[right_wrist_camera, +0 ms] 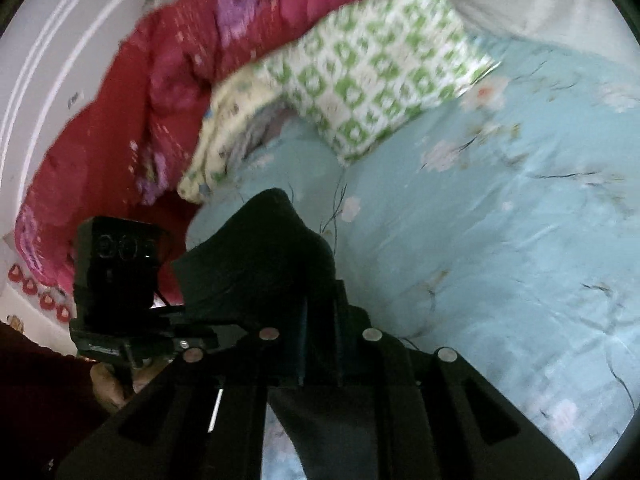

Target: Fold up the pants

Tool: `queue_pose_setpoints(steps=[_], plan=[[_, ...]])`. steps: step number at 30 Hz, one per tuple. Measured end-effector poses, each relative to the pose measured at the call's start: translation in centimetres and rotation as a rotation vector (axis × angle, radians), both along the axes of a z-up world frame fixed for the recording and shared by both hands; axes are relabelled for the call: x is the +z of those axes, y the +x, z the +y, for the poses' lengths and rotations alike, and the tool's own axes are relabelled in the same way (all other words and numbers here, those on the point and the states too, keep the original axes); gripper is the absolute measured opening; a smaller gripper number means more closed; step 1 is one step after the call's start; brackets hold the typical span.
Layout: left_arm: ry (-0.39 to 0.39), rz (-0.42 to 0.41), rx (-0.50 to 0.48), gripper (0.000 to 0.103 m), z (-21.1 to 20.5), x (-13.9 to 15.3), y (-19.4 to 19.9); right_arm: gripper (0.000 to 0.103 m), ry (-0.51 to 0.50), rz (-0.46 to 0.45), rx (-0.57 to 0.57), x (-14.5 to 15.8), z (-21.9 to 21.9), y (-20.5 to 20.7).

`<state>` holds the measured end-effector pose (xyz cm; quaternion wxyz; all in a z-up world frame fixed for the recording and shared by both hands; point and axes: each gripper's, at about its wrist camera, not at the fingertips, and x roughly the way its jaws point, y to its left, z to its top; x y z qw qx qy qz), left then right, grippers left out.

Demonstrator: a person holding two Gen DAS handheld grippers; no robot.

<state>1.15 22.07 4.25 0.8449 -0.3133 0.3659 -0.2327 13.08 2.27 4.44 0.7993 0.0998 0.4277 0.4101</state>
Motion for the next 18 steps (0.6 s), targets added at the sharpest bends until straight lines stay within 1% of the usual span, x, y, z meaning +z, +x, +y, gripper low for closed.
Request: queue_pose_setpoints(steps=[2, 4, 8, 13, 18], plan=[[0.014, -0.035, -0.048, 0.040, -2.0, 1.5, -0.6, 0.012, 0.025, -0.021, -0.041, 0.9, -2.2, -1.3], [0.033, -0.062, -0.093, 0.039, -4.1, 2.6, -0.8, 0.011, 0.046, -0.043, -0.086, 1.2, -4.6, -2.4], [0.072, -0.095, -0.175, 0.039, -8.5, 3.8, -1.5, 0.011, 0.087, -0.057, -0.164, 0.7, -9.0, -4.5], [0.123, -0.107, -0.275, 0.039, -13.7, 3.5, -2.9, 0.011, 0.129, -0.056, -0.256, -0.9, -13.6, -7.5], [0.164, -0.092, -0.365, 0.039, -18.0, 2.0, -4.1, 0.010, 0.184, -0.032, -0.338, -3.0, -17.3, -10.4]])
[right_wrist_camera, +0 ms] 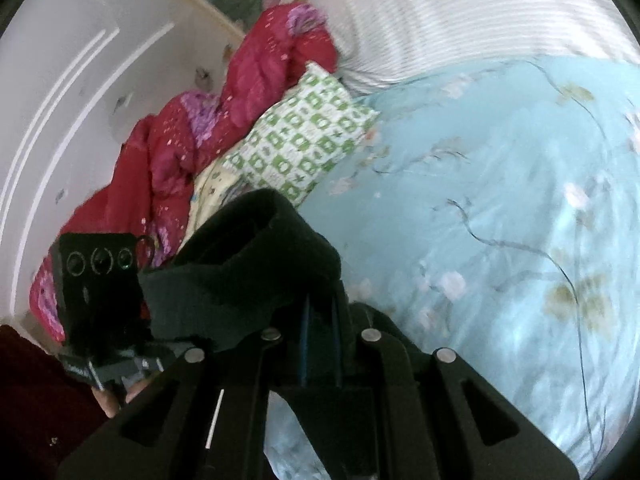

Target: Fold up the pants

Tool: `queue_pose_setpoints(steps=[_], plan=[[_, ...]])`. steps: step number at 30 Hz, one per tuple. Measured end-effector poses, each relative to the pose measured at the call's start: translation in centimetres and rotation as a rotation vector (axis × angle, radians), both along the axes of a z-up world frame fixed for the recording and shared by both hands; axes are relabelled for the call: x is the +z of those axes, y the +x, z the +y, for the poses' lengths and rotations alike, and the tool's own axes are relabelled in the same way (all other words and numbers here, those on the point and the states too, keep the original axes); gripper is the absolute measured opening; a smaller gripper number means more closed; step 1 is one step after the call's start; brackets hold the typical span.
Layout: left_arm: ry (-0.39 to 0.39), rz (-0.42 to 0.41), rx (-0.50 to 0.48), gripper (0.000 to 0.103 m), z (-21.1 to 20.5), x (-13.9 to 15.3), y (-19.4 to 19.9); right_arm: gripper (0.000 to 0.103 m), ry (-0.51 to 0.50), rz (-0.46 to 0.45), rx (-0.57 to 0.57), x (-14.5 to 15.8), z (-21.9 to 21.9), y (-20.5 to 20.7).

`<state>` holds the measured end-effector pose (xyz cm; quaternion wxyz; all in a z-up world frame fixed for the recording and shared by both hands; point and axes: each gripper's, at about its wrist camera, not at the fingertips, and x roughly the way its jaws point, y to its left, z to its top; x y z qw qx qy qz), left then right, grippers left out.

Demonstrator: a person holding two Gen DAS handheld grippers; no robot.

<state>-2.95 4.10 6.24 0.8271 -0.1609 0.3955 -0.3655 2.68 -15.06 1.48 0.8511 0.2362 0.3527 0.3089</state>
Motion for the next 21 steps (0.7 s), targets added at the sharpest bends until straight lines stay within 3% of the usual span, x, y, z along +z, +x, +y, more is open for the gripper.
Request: queue_pose_setpoints(steps=[11, 21], plan=[[0.108, 0.057, -0.157, 0.039, -7.7, -4.8, -1.6, 0.003, 0.024, 0.047, -0.166, -3.9, -4.9, -5.4], [0.125, 0.089, -0.279, 0.041, -11.1, -7.2, -2.7, 0.003, -0.156, 0.109, -0.290, -5.2, -5.6, -9.2]])
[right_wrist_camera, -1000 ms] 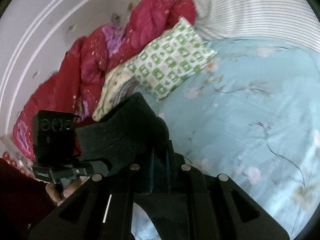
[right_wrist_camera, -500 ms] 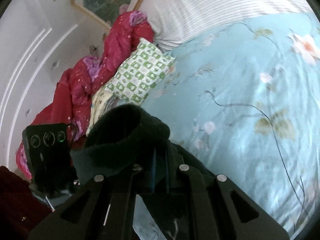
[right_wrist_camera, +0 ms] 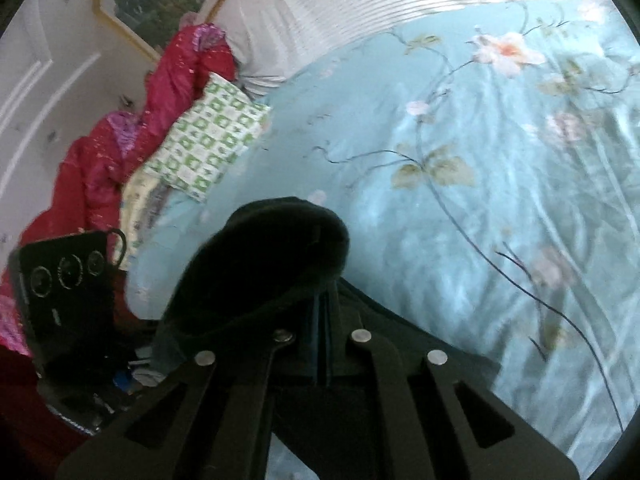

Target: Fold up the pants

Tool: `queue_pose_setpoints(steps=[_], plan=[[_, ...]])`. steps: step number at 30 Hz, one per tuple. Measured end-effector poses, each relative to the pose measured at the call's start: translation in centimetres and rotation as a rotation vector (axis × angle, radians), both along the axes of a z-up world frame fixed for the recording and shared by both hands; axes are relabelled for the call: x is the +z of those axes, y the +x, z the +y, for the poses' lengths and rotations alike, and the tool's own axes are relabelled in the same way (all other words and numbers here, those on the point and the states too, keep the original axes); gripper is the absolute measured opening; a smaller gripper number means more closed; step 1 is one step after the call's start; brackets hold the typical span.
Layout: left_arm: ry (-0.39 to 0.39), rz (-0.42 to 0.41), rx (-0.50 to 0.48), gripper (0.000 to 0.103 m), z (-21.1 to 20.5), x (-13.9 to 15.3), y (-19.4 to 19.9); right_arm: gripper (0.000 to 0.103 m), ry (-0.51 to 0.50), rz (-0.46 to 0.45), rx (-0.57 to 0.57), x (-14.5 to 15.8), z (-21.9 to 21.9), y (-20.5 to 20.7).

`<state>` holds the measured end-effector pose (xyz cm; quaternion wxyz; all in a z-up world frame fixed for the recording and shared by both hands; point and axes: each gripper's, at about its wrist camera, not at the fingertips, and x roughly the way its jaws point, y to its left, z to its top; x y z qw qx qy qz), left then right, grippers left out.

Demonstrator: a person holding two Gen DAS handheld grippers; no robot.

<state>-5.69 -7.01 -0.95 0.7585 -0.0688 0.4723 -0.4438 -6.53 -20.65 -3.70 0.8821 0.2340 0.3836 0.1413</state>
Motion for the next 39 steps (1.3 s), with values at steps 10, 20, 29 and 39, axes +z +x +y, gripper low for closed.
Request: queue_pose_setpoints(steps=[10, 20, 29, 39], plan=[[-0.018, 0.057, -0.147, 0.055, -0.1, -1.2, -2.1, 0.006, 0.024, 0.050, -0.192, -0.2, -1.8, -5.8], [-0.050, 0.034, -0.062, 0.080, 6.2, 1.7, -0.3, 0.067, 0.124, 0.005, -0.299, 1.3, -1.8, -9.3], [-0.052, 0.150, 0.215, 0.086, 12.2, -1.2, 7.5, 0.081, 0.086, 0.031, -0.238, 1.2, 0.8, -5.4], [-0.081, 0.206, 0.215, 0.089, 13.2, -3.9, 9.7, 0.080, 0.150, 0.057, -0.186, -0.7, 0.5, -3.0]])
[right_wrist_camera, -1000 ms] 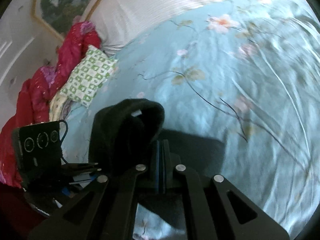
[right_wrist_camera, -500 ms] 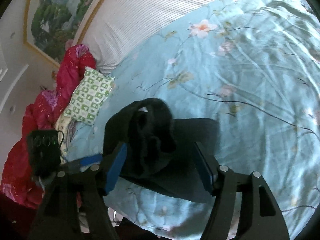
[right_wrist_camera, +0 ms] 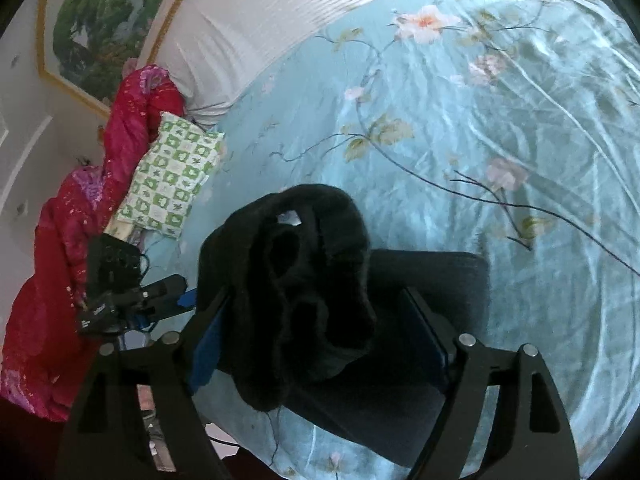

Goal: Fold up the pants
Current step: 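Lower the folded bundle onto the sheet with both grippers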

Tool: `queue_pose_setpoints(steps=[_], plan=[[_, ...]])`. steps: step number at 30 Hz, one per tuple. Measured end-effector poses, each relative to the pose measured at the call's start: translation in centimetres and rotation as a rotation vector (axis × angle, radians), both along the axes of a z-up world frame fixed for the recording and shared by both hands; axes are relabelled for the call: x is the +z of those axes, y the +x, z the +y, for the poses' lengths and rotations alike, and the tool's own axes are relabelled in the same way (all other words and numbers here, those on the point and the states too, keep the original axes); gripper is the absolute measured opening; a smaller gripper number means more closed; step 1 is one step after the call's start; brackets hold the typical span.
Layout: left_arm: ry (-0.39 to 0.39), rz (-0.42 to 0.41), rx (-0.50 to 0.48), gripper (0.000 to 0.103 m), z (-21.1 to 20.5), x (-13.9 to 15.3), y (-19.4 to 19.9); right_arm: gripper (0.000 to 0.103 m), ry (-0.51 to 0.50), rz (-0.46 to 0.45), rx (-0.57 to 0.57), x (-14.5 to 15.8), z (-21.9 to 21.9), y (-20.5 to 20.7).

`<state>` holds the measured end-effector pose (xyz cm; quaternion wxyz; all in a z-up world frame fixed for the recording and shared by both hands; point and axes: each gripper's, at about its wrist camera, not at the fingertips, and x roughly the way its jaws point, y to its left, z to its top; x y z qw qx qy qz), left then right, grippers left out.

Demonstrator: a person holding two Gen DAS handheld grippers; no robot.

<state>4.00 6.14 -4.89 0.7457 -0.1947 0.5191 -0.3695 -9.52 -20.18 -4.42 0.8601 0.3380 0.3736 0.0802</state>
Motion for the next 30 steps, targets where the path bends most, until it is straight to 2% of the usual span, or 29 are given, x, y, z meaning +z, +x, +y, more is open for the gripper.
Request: queue_pose_setpoints(steps=[1, 2, 5, 8, 10, 12, 18, 21, 22, 25, 28, 30], plan=[[0.003, -0.001, 0.000, 0.089, -0.2, 0.0, -0.1, 0.063, 0.019, -0.005, 0.018, -0.1, 0.2, 0.0], [0.007, -0.005, 0.001, 0.089, -0.3, -0.1, -0.1, 0.038, 0.049, -0.002, 0.036, -0.2, 0.4, 0.1], [0.018, -0.024, -0.011, 0.088, -0.7, 0.6, -0.6, 0.025, 0.036, -0.001, 0.025, 0.4, 0.7, -0.4], [0.031, -0.066, -0.044, 0.088, -1.7, 1.9, -1.3, 0.023, 0.015, -0.048, 0.015, 2.8, 1.0, -2.2], [0.061, -0.097, -0.076, 0.088, -2.7, 2.5, -1.8, 0.022, -0.022, -0.077, 0.010, 4.6, 1.0, -3.7], [0.102, -0.124, -0.095, 0.088, -3.8, 2.4, -2.0, 0.022, -0.032, -0.067, -0.004, 5.1, 0.5, -4.7], [0.198, -0.151, -0.115, 0.088, -5.7, 0.7, -2.1, 0.025, -0.142, 0.126, -0.108, 0.6, -0.8, -4.0], [0.213, -0.167, -0.123, 0.088, -5.6, 1.0, -2.6, 0.047, -0.176, 0.148, -0.150, 0.4, -1.3, -4.4], [0.208, -0.162, -0.119, 0.088, -5.3, 1.2, -2.6, 0.060, -0.198, 0.156, -0.156, 0.6, -1.5, -4.7], [0.185, -0.149, -0.103, 0.088, -4.3, 1.7, -2.5, 0.063, -0.209, 0.137, -0.157, 1.7, -1.8, -5.6], [0.164, -0.147, -0.070, 0.088, -3.4, 2.2, -2.2, 0.063, -0.154, 0.092, -0.166, 2.6, -2.1, -5.9], [0.161, -0.129, -0.050, 0.088, -3.0, 2.0, -1.6, 0.069, -0.105, 0.058, -0.171, 2.8, -2.0, -5.5]])
